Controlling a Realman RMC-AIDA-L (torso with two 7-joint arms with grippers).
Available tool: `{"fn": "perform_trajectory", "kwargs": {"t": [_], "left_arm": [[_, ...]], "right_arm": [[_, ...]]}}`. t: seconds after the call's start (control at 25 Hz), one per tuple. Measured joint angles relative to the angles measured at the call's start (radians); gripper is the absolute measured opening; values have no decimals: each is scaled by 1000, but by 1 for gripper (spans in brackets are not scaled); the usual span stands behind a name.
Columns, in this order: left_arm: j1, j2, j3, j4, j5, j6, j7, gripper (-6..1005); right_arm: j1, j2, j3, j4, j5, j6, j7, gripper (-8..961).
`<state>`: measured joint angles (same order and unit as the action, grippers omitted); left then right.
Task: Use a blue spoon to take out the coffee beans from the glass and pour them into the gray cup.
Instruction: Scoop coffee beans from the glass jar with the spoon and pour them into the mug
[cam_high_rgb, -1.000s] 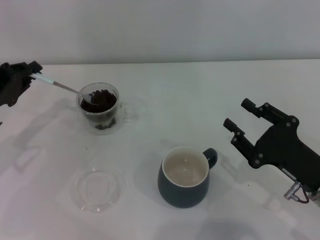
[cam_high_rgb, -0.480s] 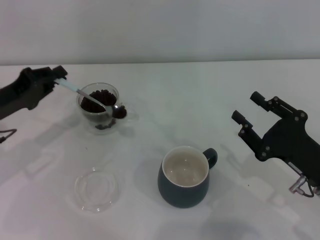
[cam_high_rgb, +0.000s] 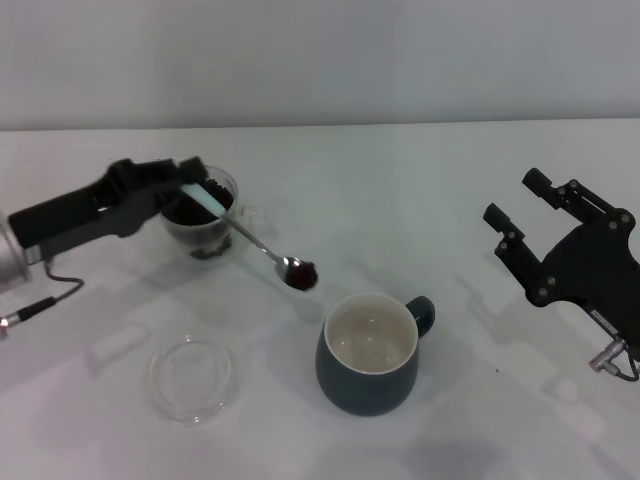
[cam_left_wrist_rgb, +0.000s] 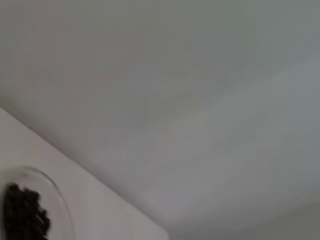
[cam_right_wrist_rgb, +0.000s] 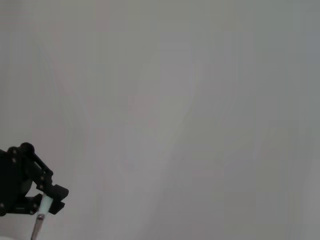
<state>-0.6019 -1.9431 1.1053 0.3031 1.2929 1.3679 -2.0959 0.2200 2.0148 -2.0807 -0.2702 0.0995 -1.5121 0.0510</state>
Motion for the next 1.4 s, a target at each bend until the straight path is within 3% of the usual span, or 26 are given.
{"fn": "perform_trajectory", "kwargs": {"t": [0.44, 1.08, 1.4], "left_arm": [[-48, -15, 80, 1, 17, 1, 8, 131], [-128, -46, 84, 51, 162, -96, 110, 132], [-214, -69, 85, 72, 242, -132, 161, 135]], "right_arm": [[-8, 1, 1, 8, 12, 12, 2, 494], [-12, -1, -2, 11, 13, 12, 4, 495], [-11, -1, -5, 11, 12, 12, 21, 496]]}}
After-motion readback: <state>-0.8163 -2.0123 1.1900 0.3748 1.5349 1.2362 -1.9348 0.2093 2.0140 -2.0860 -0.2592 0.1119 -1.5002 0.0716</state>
